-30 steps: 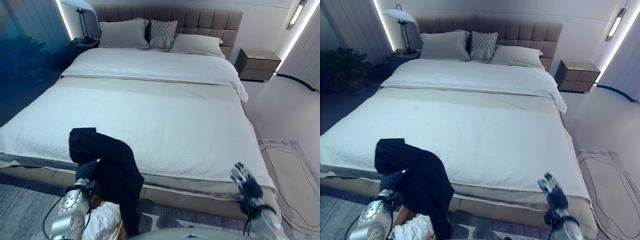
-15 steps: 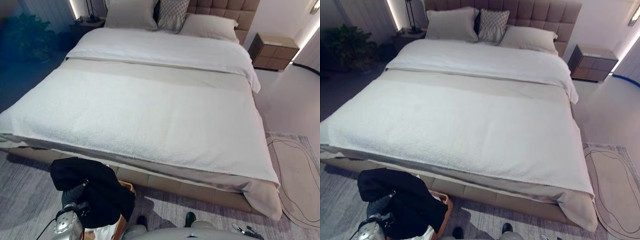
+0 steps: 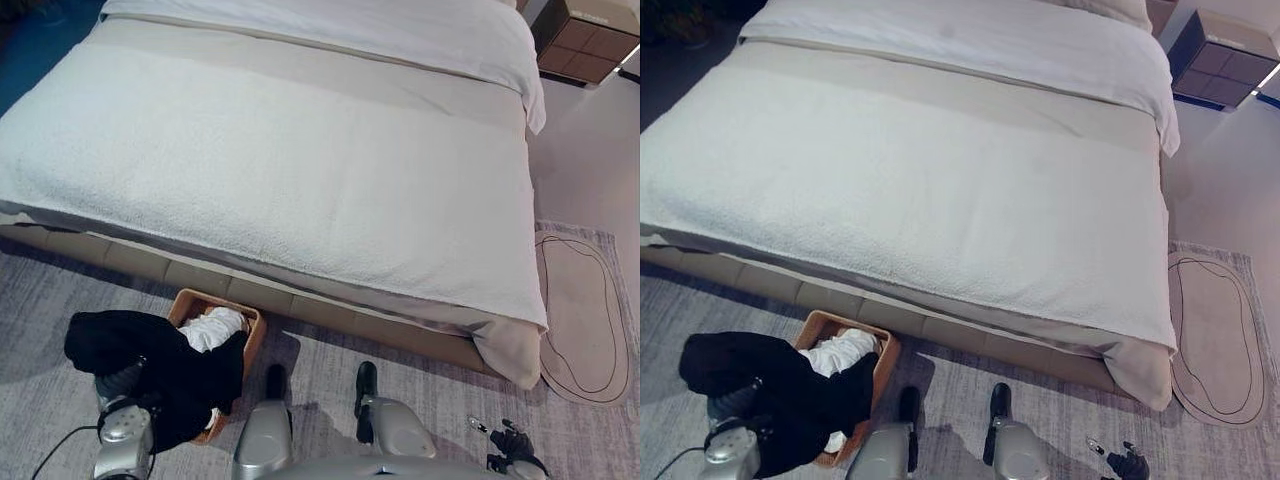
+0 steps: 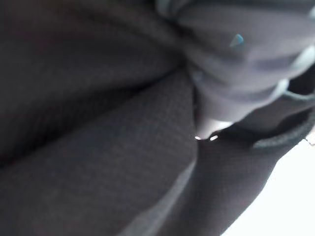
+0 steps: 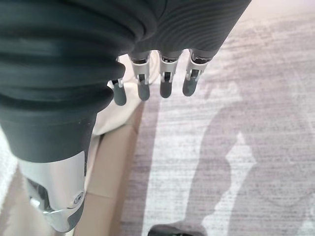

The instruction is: Pick up clothes into the bucket

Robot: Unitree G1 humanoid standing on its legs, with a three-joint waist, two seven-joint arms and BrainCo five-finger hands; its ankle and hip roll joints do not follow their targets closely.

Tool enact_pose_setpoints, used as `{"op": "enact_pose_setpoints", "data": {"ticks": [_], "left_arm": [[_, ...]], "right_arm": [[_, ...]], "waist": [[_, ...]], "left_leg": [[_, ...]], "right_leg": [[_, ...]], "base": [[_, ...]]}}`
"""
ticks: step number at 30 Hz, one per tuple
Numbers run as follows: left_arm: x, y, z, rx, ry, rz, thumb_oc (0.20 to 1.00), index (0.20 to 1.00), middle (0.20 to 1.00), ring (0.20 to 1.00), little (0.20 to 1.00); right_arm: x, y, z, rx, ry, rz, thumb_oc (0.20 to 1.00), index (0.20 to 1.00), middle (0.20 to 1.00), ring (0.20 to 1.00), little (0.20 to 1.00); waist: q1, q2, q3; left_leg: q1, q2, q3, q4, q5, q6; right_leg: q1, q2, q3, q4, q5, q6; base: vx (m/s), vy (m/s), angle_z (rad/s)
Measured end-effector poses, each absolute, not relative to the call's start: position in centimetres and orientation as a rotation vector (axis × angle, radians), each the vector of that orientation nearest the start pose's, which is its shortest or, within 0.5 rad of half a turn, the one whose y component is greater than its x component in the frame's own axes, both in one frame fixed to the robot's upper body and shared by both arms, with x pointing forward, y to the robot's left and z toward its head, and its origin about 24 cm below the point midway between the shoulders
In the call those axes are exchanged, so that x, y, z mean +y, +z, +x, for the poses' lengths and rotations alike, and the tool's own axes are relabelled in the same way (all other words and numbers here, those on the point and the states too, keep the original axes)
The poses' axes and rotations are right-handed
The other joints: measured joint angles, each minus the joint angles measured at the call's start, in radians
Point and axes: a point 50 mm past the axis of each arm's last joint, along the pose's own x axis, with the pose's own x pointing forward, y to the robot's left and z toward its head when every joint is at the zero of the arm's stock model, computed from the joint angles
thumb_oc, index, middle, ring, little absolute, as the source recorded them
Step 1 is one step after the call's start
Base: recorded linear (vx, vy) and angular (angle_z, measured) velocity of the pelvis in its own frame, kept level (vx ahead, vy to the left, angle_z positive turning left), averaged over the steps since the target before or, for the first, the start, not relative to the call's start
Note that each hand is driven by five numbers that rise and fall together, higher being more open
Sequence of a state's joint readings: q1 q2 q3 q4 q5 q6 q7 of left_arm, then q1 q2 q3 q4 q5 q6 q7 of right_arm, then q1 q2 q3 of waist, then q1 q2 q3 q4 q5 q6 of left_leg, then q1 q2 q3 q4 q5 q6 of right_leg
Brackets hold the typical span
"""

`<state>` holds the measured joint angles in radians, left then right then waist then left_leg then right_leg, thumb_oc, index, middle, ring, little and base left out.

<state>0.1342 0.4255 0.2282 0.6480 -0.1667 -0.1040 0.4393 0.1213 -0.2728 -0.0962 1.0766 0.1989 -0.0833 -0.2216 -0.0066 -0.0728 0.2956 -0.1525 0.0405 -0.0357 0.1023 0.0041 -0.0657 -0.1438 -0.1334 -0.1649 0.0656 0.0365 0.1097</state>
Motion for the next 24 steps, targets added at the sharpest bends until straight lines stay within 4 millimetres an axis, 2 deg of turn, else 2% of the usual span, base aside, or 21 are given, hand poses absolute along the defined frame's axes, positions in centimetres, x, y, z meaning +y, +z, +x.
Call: {"op": "enact_pose_setpoints", "data": {"ticks": [4,7,11,14,17,21,22,23,24], "left_arm": [[35.8,-4.3,14.5,0.501,0.888,0.374,0.2,0.2,0.2,0.2,0.2],[36.3,-3.6,15.0,0.47,0.923,0.375,0.2,0.2,0.2,0.2,0.2],[36.3,-2.4,17.3,0.404,0.92,0.363,0.2,0.2,0.2,0.2,0.2],[36.5,-1.2,19.4,0.358,0.907,0.39,0.2,0.2,0.2,0.2,0.2],[36.5,0.0,21.0,0.316,0.877,0.455,0.2,0.2,0.2,0.2,0.2],[37.1,1.5,22.1,0.274,0.881,0.501,0.2,0.2,0.2,0.2,0.2],[37.3,1.8,22.1,0.268,0.888,0.51,0.231,0.231,0.231,0.231,0.231],[37.5,1.9,22.0,0.267,0.897,0.516,0.42,0.42,0.42,0.42,0.42],[37.5,2.0,22.0,0.263,0.901,0.518,1.0,1.0,1.0,1.0,1.0]], "right_arm": [[-27.4,-14.4,8.2,1.041,-0.532,-0.162,1.0,1.0,1.0,1.0,1.0],[-26.9,-14.3,9.4,1.011,-0.51,-0.161,1.0,1.0,1.0,1.0,1.0],[-26.5,-13.7,11.7,0.944,-0.484,-0.157,1.0,1.0,1.0,1.0,1.0],[-26.4,-12.9,13.8,0.877,-0.494,-0.148,1.0,1.0,1.0,1.0,1.0],[-26.5,-12.4,14.9,0.832,-0.503,-0.148,1.0,1.0,1.0,1.0,1.0],[-26.3,-12.0,15.7,0.801,-0.507,-0.146,1.0,1.0,1.0,1.0,1.0],[-26.2,-11.8,16.0,0.789,-0.506,-0.145,1.0,1.0,1.0,1.0,1.0],[-26.2,-11.7,16.3,0.773,-0.507,-0.143,1.0,1.0,1.0,1.0,1.0],[-26.1,-11.6,16.4,0.766,-0.507,-0.143,1.0,1.0,1.0,1.0,1.0]], "waist": [[0.0,-0.003,0.017],[0.004,-0.005,0.054],[0.022,-0.006,0.126],[0.02,0.0,0.175],[0.017,0.0,0.217],[0.009,-0.013,0.235],[0.002,-0.018,0.237],[-0.004,-0.02,0.236],[-0.004,-0.024,0.237]], "left_leg": [[-0.035,0.001,-0.005,0.017,0.0,-0.004],[-0.065,-0.002,-0.019,0.043,0.0,-0.01],[-0.115,-0.009,-0.025,0.099,-0.005,-0.012],[-0.212,-0.019,-0.049,0.207,-0.038,-0.007],[-0.285,-0.042,-0.061,0.288,-0.061,0.0],[-0.392,-0.048,-0.073,0.388,-0.092,0.006],[-0.421,-0.047,-0.071,0.416,-0.105,0.013],[-0.451,-0.047,-0.074,0.441,-0.113,0.014],[-0.465,-0.047,-0.072,0.452,-0.115,0.015]], "right_leg": [[-0.024,0.001,-0.006,0.001,0.001,0.0],[-0.04,0.003,-0.01,0.01,0.003,0.003],[-0.08,-0.005,-0.015,0.059,-0.003,-0.006],[-0.17,-0.021,-0.025,0.176,-0.043,-0.017],[-0.239,-0.044,-0.028,0.273,-0.078,-0.017],[-0.333,-0.057,-0.026,0.354,-0.101,-0.022],[-0.359,-0.058,-0.021,0.37,-0.104,-0.02],[-0.383,-0.057,-0.017,0.38,-0.106,-0.019],[-0.397,-0.058,-0.009,0.386,-0.106,-0.019]], "base": [[-0.05,0.028,0.04],[-0.06,0.044,0.08],[-0.08,0.075,0.08],[-0.08,0.066,0.17],[-0.1,0.087,0.19],[-0.06,0.056,0.07],[-0.05,0.035,-0.03],[-0.05,0.026,-0.11],[-0.04,0.026,-0.11]]}}
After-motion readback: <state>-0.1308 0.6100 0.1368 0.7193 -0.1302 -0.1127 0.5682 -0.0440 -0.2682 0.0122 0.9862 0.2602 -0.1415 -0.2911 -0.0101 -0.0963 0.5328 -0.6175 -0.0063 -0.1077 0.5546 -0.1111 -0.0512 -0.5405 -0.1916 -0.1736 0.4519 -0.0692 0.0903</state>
